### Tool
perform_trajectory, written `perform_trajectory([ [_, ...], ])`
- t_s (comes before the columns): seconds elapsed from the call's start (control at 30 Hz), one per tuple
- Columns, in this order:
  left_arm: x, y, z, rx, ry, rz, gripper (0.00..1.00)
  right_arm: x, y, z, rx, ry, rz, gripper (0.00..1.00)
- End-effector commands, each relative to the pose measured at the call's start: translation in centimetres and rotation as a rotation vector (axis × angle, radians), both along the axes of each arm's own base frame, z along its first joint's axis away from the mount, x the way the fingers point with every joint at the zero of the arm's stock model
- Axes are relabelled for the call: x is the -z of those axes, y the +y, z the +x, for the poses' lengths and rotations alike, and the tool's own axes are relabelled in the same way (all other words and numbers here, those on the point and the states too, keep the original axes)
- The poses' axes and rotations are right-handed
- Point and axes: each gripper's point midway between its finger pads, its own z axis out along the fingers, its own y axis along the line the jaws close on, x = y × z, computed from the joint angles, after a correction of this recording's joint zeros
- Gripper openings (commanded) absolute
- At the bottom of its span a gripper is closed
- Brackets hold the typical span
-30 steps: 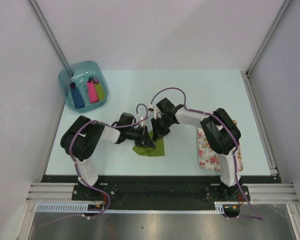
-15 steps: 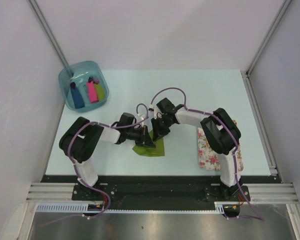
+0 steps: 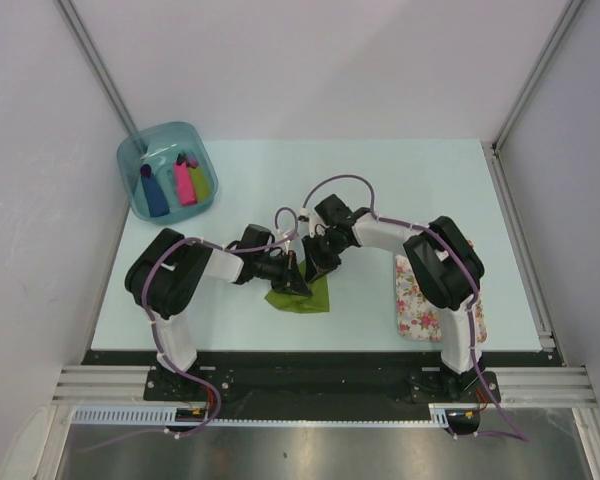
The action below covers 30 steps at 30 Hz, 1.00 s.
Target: Place the utensils on the paper napkin and roll it up
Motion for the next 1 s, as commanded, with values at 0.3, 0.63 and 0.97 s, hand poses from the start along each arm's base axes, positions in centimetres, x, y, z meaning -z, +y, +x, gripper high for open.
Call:
perform_trajectory([
  [0.3, 3.1, 2.0, 0.0, -0.026, -0.031, 0.149, 0.0, -2.4, -0.2, -0.3, -0.014, -0.036, 0.01, 0.21],
  [0.63, 3.1, 2.0, -0.1, -0.021, -0.034, 0.146, 0.0, 3.3, -1.9, -1.4, -0.006, -0.012, -0.135, 0.17],
  [0.97, 1.3, 2.4, 0.5, -0.022, -0.069, 0.113, 0.08, 6.7, -3.8, -2.4, -0.015, 0.028, -0.239, 0.12],
])
